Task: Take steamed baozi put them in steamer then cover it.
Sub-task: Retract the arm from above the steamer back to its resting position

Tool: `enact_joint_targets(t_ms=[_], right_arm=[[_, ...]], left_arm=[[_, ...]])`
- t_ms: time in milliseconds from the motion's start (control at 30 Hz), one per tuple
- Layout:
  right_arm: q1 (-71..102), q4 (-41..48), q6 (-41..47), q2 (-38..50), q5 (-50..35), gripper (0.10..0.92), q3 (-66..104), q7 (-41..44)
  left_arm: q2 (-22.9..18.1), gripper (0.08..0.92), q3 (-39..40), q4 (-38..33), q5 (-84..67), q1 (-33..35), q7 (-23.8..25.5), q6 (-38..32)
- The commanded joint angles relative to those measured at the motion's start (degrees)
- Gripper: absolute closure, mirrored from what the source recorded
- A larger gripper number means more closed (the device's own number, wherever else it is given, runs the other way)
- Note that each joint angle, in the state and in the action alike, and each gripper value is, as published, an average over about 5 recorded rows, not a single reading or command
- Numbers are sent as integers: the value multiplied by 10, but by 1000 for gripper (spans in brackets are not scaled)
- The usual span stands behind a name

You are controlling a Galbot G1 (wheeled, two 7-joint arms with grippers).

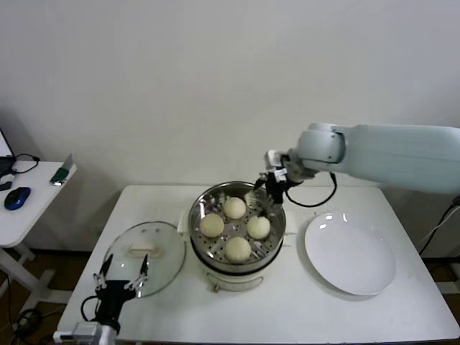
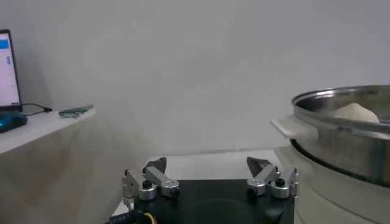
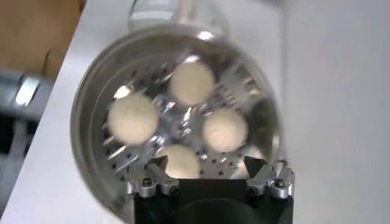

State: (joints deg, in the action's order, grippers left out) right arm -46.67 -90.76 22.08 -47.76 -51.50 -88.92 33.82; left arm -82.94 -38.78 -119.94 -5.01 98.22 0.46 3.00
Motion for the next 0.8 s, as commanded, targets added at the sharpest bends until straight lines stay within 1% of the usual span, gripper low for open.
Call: enact_joint_targets(t_ms=[33, 133, 200, 300, 400, 533, 800], right_arm=[[323, -8, -43, 225, -21, 203, 386, -314], [520, -9, -70, 254, 10, 203, 584, -332], [665, -6, -100, 255, 27, 203, 733, -335], [858, 1, -158, 238, 50, 203, 935, -326], [995, 6, -211, 209, 80, 203, 1062, -304], [1137, 7, -275, 152, 111, 203, 1178, -278], [1283, 12, -384, 35, 158, 203, 1284, -249]], left_arm=[[2, 177, 0, -1, -5, 0, -8, -6], [8, 177, 2, 1, 7, -5, -10, -7], [11, 177, 3, 4, 18, -9, -9, -8], [14, 177, 5, 8, 39, -16, -11, -10], [18, 177, 5, 10, 66, -20, -18, -15], [22, 177, 4, 12, 103, -24, -26, -26], [20, 177, 10, 9, 143, -22, -33, -44]])
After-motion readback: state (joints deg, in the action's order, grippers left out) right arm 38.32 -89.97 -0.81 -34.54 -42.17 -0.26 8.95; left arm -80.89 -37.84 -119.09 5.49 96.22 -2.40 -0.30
